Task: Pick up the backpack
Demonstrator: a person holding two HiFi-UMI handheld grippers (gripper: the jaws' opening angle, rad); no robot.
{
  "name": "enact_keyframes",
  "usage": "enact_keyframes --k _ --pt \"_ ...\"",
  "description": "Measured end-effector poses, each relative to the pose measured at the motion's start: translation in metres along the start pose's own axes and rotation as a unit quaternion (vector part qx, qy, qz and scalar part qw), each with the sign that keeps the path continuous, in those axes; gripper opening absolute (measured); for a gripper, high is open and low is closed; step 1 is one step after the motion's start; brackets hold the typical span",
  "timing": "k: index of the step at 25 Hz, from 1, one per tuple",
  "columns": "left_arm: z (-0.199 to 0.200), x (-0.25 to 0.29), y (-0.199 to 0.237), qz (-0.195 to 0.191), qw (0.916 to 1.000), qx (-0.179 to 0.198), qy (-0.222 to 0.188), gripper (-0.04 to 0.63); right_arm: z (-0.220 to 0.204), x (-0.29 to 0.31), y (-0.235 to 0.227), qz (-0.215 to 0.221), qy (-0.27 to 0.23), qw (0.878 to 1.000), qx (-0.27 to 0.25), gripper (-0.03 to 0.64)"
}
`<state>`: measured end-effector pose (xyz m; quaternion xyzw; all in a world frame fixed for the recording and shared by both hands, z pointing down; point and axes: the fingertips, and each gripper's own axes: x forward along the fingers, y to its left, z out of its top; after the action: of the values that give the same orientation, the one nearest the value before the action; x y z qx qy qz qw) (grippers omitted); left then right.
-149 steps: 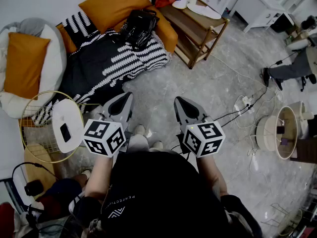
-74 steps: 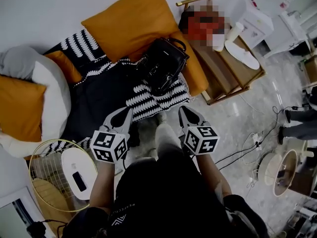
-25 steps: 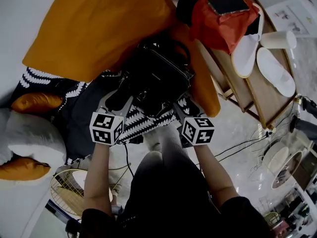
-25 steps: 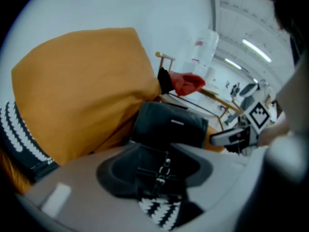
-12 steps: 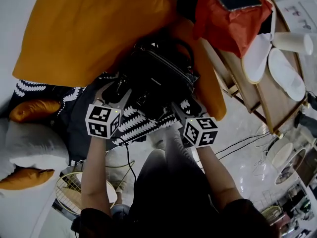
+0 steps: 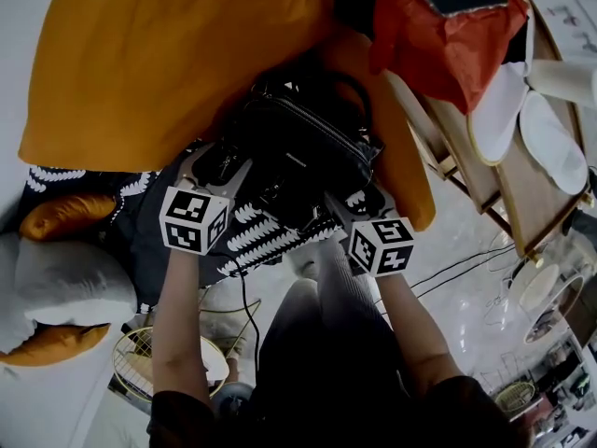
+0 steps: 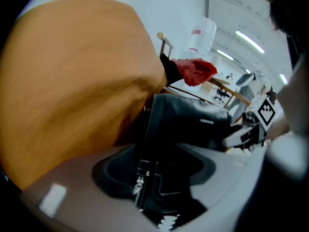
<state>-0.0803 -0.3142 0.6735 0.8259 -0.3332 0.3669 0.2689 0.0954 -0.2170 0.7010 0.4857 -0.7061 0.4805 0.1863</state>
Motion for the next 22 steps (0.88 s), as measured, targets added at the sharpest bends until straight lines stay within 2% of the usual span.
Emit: enact_keyframes --k 12,16,20,22 --pt "0.007 0.026 0.01 -0.03 0.9992 0.025 0.013 0.281 0.0 0.01 -0.006 -0.002 -0.008 1.0 0.011 0.291" --pt "0.011 0.035 0.009 -0.043 0.9978 0.048 0.017 0.281 0.001 0.012 -0.007 -0.007 -0.015 1.0 0.009 0.272" --pt "0.012 0.044 0.002 -0.055 0.9943 0.089 0.024 0.243 0.0 0.012 -0.006 -0.007 -0.014 1.0 0.007 0.259" --pt "0.012 0.048 0.0 -0.056 0.9939 0.092 0.025 0.22 0.0 0.013 -0.005 -0.008 -0.013 1.0 0.007 0.252"
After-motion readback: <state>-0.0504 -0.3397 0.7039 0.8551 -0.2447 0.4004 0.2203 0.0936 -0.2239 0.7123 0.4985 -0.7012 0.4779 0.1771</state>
